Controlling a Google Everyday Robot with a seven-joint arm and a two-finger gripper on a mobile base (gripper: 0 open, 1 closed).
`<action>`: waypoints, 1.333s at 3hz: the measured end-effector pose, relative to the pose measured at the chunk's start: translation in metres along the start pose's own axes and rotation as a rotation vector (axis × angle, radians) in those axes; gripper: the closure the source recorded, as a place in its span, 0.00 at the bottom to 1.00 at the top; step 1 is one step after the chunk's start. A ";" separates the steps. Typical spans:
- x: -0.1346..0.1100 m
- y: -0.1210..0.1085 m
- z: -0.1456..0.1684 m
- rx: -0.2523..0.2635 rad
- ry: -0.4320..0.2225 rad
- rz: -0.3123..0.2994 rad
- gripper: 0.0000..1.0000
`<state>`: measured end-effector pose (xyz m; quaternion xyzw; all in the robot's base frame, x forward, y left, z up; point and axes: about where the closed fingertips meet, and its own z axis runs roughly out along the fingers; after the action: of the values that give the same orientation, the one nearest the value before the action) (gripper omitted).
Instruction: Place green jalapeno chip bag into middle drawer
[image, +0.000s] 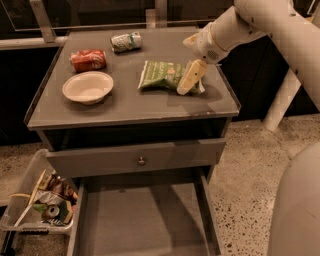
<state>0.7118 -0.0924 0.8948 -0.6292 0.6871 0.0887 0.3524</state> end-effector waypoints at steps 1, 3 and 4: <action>-0.001 0.000 0.018 -0.026 -0.043 0.014 0.00; -0.003 0.006 0.050 -0.075 -0.071 0.029 0.00; -0.003 0.006 0.050 -0.075 -0.071 0.029 0.18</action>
Offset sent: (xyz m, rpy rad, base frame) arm 0.0150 0.0338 -0.0335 0.1051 0.0600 0.0540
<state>0.7248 -0.0608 0.8576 -0.6283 0.6794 0.1416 0.3515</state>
